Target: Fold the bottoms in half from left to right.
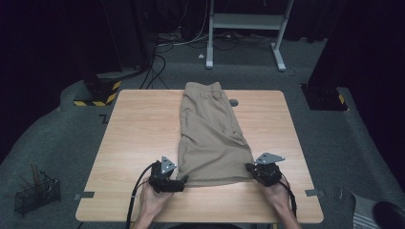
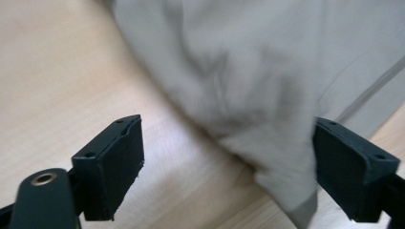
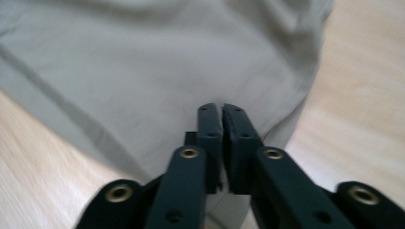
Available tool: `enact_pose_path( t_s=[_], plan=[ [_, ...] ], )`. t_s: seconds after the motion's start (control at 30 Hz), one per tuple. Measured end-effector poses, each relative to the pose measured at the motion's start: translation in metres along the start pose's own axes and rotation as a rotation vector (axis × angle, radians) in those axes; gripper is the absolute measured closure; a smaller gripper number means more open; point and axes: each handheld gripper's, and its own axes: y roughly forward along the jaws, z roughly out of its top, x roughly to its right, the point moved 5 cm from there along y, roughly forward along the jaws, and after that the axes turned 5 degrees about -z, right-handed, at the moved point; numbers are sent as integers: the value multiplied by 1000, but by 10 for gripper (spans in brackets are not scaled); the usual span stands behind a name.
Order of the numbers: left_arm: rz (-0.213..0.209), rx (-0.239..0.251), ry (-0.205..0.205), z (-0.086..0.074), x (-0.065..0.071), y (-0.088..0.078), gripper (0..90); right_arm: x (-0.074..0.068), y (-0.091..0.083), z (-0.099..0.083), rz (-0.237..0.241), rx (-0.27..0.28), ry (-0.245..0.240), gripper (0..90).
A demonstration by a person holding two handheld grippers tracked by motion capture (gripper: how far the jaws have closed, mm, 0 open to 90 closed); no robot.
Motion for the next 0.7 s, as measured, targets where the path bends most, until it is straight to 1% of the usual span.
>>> enact_pose_path(
  t_s=[0.07, 0.1, 0.13, 0.17, 0.23, 0.3, 0.33, 0.37, 0.43, 0.47, 0.5, 0.53, 0.57, 0.63, 0.7],
  plan=[
    [-21, 44, -16, 12, -2, -9, 164, 3, -3, 10, -15, 30, 13, 772],
    [-19, 60, -28, 21, -5, -11, 173, 4, -3, 15, -16, 39, 20, 730],
    [-15, 64, -34, 26, -9, -10, 180, 5, 1, 22, -23, 42, 23, 694],
    [-21, 71, -47, 30, -12, -9, 184, 6, 6, 25, -34, 36, 22, 668],
    [-61, 88, -84, 37, -15, -7, 197, 9, 15, 29, -52, 17, 29, 640],
    [-85, 106, -88, 44, -14, -6, 212, 13, 26, 32, -57, -4, 47, 637],
    [-106, 111, -92, 47, -12, -6, 215, 13, 31, 32, -58, -20, 55, 643],
    [-106, 113, -86, 48, -12, -6, 217, 14, 38, 29, -60, -53, 47, 679],
    [-105, 117, -79, 49, -11, -7, 221, 15, 43, 24, -59, -92, 38, 719],
    [-101, 117, -79, 48, -12, -7, 222, 16, 43, 21, -53, -82, 33, 752],
    [-90, 113, -78, 48, -13, -6, 225, 18, 41, 18, -49, -81, 45, 808],
    [-82, 107, -81, 47, -15, -4, 228, 20, 39, 16, -58, -83, 42, 866],
    [-74, 99, -83, 47, -17, -2, 232, 22, 37, 15, -60, -88, 34, 896],
    [-42, 72, -98, 46, -23, 7, 248, 23, 36, 14, -58, -93, 33, 898],
    [-25, 42, -114, 45, -28, 21, 252, 24, 35, 15, -74, -85, 34, 896]
  ],
)
